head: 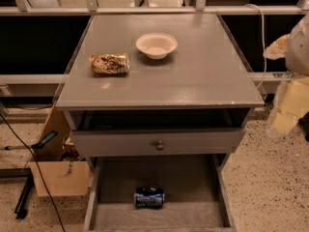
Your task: Pick pepsi can from middle drawer and place on counter
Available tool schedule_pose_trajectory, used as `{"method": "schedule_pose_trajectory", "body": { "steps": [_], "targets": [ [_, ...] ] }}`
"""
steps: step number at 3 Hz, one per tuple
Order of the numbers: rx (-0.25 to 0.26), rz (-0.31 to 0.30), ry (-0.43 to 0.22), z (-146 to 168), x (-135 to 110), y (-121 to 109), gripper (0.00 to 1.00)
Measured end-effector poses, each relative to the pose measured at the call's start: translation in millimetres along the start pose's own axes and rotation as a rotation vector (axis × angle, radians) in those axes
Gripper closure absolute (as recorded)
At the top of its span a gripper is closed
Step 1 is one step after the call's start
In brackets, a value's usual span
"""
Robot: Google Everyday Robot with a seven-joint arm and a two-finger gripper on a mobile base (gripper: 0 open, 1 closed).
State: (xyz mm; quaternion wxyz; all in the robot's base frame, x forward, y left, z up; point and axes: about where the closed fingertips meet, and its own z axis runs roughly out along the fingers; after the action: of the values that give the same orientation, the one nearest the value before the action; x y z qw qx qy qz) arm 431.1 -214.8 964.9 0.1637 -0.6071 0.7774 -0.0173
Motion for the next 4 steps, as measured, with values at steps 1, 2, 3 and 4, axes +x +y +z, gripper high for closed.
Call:
{"method": "schedule_pose_trajectory", "body": {
  "steps": [1,2,3,4],
  "targets": [
    [-0.049,0.007,-0.072,13.9,5.3,17.2,0.0],
    [-0.1,0.015,-0.173,36.0,10.6,36.3,0.0],
    [-0.121,0.003,-0.247,58.0,9.2,57.3,0.0],
    [-0.155,-0.013,-0.294,82.0,-0.4,84.8,0.0]
  ]
}}
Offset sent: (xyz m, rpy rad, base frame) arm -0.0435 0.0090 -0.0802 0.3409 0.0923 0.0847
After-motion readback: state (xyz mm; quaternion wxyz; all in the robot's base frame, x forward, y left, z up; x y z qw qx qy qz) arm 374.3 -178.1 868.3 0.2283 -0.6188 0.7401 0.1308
